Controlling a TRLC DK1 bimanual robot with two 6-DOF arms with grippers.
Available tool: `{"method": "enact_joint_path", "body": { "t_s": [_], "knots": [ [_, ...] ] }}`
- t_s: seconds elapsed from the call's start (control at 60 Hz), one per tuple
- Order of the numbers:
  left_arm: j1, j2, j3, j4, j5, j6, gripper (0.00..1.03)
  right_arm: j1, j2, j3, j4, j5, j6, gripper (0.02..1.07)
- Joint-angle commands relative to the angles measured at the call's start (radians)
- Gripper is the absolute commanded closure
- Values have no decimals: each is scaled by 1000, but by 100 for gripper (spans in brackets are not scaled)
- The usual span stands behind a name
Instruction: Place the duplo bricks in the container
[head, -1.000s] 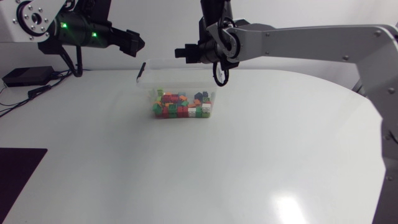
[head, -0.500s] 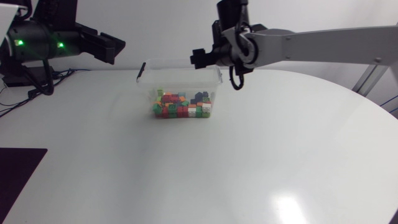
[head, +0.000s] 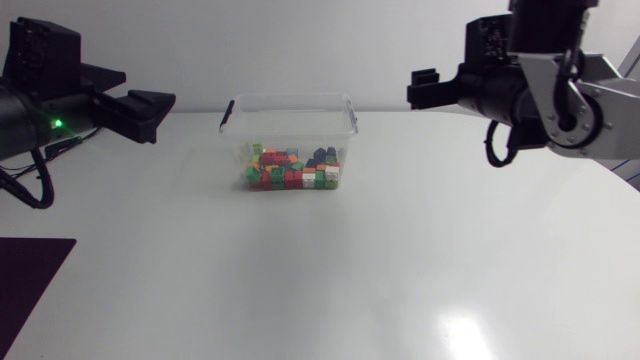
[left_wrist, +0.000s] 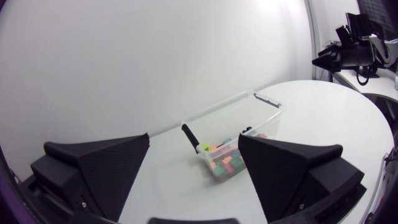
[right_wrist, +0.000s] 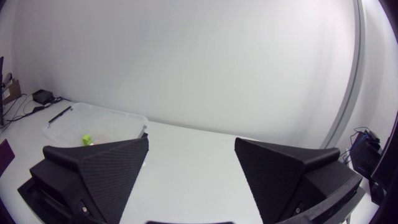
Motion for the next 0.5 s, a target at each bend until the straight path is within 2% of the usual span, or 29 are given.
{"method": "enact_joint_path", "body": {
  "t_s": [0.0,0.3,0.483],
  "knots": [
    [10,-60,-62,34,-4,20,4,-38,-80,-80,20,5,-39,7],
    [19,-232,-187,44,-4,-45,4,-168,-327,-304,74,-23,-145,7],
    [62,-351,-266,35,-4,-71,4,-256,-444,-390,74,-76,-160,7]
  ]
}}
